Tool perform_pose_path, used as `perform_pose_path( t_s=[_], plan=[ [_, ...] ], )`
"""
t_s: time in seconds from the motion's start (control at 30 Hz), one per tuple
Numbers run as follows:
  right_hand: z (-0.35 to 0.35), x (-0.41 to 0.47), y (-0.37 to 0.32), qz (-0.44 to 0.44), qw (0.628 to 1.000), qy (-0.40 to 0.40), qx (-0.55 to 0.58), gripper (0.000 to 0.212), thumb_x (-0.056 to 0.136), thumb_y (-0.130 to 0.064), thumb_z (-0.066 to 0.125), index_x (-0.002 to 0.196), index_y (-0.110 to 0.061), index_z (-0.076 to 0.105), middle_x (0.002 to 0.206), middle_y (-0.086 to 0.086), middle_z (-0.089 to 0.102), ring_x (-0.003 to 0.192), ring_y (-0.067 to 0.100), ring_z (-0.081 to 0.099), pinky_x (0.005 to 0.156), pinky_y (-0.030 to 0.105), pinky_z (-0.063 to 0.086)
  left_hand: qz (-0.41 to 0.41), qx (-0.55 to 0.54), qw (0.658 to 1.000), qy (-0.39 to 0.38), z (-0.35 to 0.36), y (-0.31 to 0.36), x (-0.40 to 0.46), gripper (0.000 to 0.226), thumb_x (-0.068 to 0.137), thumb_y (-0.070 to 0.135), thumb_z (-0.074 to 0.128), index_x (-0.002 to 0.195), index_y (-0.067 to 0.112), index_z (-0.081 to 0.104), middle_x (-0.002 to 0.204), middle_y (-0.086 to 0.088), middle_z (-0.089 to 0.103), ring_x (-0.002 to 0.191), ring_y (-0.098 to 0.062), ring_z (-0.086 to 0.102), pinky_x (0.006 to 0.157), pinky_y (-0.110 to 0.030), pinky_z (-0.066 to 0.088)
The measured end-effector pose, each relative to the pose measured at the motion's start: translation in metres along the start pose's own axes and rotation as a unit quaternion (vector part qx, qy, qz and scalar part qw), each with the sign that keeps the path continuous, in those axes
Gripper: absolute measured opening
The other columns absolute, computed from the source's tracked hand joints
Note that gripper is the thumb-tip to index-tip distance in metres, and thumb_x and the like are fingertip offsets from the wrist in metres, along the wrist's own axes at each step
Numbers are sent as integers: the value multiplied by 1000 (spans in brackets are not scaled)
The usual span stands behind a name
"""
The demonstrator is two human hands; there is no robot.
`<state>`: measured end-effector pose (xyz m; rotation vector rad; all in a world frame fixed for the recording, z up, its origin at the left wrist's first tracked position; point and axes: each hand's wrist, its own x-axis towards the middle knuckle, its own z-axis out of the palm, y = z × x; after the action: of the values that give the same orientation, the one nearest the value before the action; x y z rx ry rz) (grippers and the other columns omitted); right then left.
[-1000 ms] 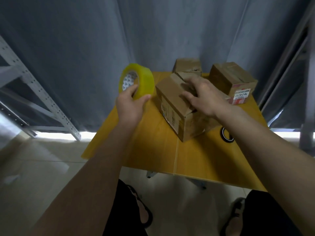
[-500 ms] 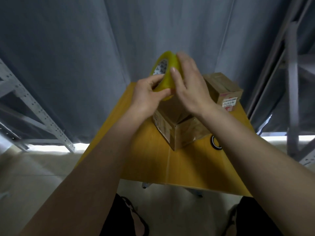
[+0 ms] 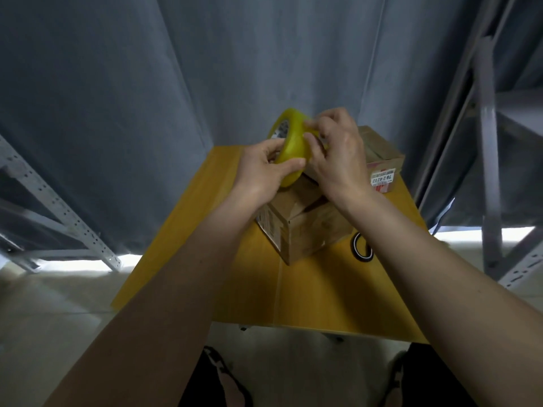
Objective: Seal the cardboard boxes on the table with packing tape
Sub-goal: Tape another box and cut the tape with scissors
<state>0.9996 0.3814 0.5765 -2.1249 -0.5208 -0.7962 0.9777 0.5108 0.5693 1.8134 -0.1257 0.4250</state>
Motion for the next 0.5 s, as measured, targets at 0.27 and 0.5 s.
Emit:
perform_pose_path(
  t_s=[0.27, 0.5],
  plan=[
    [-6, 12, 12, 68, 995, -13, 70, 8, 85, -12, 70, 89, -6, 73, 87, -1, 59, 79, 10, 54, 72, 18, 41, -26, 57, 998, -21, -1, -11, -4, 28, 76, 20, 81, 97, 33, 68, 95, 13, 70, 90, -4, 65, 83, -25, 52],
    [4, 4, 14, 18, 999, -37, -22, 11, 93, -8, 52, 96, 1, 58, 104, 20, 55, 99, 32, 52, 80, 30, 35, -14, 54, 998, 13, 6, 2, 5, 59, 80, 10, 77, 122, 32, 41, 108, -3, 58, 88, -22, 65, 86, -40, 54]
  ],
)
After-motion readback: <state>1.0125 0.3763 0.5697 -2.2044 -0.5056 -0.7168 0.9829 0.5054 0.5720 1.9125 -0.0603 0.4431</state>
